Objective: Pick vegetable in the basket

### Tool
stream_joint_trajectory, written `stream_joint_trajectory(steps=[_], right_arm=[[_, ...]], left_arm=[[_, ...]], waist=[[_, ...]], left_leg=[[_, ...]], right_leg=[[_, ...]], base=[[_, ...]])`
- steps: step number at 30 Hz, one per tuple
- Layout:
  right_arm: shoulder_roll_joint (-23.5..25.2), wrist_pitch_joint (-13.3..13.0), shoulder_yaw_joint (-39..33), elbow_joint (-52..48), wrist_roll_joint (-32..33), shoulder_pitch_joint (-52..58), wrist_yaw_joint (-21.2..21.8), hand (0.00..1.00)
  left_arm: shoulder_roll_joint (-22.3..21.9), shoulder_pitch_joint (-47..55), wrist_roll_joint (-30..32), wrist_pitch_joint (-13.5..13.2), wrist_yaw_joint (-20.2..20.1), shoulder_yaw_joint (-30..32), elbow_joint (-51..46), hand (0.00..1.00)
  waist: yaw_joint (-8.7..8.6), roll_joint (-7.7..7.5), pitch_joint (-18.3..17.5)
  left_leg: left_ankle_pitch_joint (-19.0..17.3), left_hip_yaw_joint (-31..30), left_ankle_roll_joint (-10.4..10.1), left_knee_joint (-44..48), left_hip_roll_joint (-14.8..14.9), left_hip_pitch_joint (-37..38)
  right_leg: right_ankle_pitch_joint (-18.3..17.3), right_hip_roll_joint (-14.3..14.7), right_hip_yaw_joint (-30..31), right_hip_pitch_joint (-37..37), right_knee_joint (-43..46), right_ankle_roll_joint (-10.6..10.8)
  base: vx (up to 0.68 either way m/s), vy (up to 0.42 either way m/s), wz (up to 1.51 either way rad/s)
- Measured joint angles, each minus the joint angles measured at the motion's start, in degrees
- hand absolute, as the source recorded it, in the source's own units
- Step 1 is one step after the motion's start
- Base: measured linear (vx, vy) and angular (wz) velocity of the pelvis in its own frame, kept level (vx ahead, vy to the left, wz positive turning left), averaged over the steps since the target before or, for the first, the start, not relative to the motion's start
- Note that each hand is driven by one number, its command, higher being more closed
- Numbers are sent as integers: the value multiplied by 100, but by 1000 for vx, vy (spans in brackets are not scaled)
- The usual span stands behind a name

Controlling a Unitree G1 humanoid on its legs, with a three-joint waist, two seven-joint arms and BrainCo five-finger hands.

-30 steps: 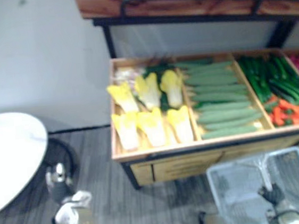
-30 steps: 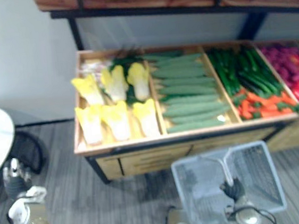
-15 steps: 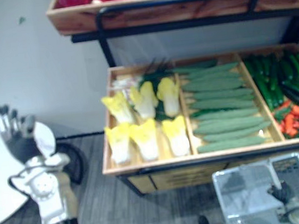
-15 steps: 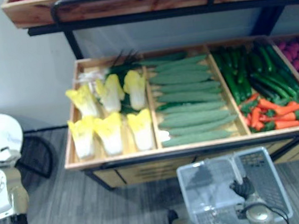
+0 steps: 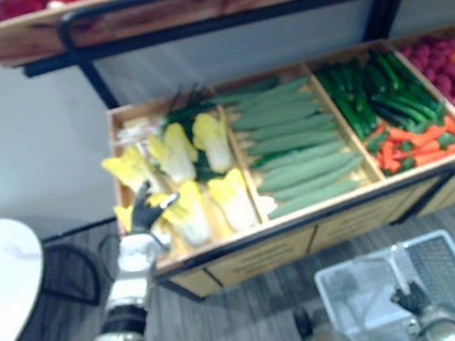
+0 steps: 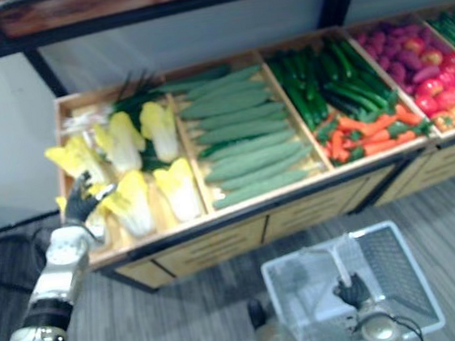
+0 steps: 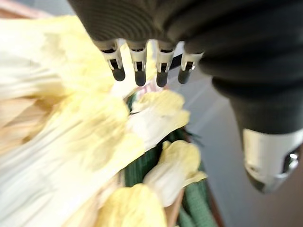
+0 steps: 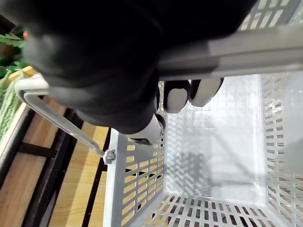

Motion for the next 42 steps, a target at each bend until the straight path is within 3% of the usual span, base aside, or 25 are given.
stream_joint_trajectory(steps=[6,16,17,26,33,42], right_arm=[[5,1,102,0,12,-126,-91,100],[-42,0,348,-495,282,-637,-290,100],[-42,0,351,-495,299,-744,-333,100],[-87,140,362,-611,455,-1018,-444,100],[-95,139,380,-658,455,-1057,-435,100],[-90,119,355,-946,437,-710,-407,100]], left_arm=[[1,-557,207,21,256,-70,400,0],[4,-1426,430,464,550,-126,1232,0],[2,-1544,451,486,603,-126,1318,100],[84,-1874,707,482,1109,-104,1507,100],[-4,-1913,700,180,1339,-180,1492,100],[-354,-1456,567,-163,1319,-291,-7,100]], waist=[[-12,18,325],[4,-49,904],[4,-66,1025],[17,-73,1284],[-10,-111,1309],[-13,-132,1299]], left_leg=[[-39,125,-21,128,72,-47],[-227,189,79,701,121,-736],[-246,222,93,729,119,-762],[-285,324,127,881,115,-968],[-336,427,156,904,114,-892],[-463,456,160,925,158,-336]], right_leg=[[71,53,19,-85,2,8],[304,23,154,-573,3,-32],[320,14,175,-592,3,-18],[389,-9,319,-784,2,19],[439,-2,383,-762,0,15],[407,43,425,-202,-15,-5]], base=[[11,-7,-7],[-36,10,-5],[-91,16,-8],[-52,-1,-7],[11,10,-7],[-17,12,-2]])
